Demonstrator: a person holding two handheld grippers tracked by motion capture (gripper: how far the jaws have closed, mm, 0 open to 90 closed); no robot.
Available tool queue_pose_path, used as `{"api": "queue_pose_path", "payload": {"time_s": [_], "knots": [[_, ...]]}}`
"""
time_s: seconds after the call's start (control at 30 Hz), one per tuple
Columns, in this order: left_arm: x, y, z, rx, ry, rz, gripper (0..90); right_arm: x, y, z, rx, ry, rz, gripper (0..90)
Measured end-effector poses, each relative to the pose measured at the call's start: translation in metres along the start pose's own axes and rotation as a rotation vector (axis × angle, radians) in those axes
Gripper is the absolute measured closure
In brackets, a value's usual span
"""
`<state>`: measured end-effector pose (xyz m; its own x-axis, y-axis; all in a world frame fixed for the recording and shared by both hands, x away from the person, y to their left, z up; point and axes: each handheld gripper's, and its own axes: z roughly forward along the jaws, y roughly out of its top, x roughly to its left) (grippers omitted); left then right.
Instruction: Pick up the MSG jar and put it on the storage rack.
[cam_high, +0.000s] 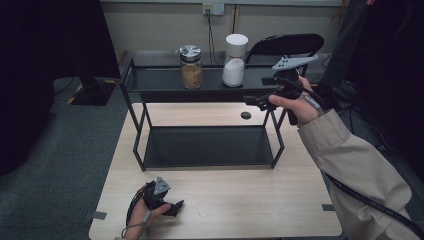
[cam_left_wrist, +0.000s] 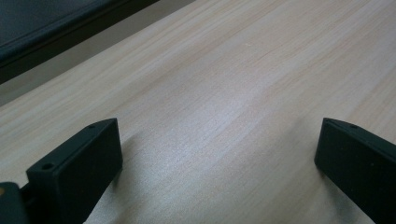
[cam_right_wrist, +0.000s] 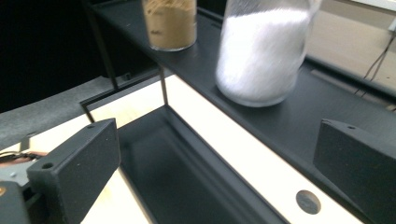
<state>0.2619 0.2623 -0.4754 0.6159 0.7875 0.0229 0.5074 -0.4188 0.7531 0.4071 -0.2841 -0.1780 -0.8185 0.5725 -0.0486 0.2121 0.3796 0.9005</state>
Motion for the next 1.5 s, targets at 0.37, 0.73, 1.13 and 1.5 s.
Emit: {"api": "queue_pose_path", "payload": {"time_s": [0.37, 0.73, 1.13, 1.5], "knots": [[0.0, 0.0, 0.0, -0.001, 0.0, -0.001, 0.0, 0.007, -0.038, -0.009, -0.01, 0.047, -0.014, 0.0], [0.0, 0.0, 0.0, 0.0, 0.001, -0.001, 0.0, 0.013, -0.08, -0.015, -0.018, 0.071, -0.01, 0.0], [0.0, 0.0, 0.0, 0.0, 0.001, -0.001, 0.0, 0.017, -0.12, -0.017, -0.006, 0.09, -0.002, 0.0], [0.0, 0.0, 0.0, 0.0, 0.001, -0.001, 0.0, 0.013, -0.166, -0.018, 0.003, 0.089, 0.037, 0.0]]}}
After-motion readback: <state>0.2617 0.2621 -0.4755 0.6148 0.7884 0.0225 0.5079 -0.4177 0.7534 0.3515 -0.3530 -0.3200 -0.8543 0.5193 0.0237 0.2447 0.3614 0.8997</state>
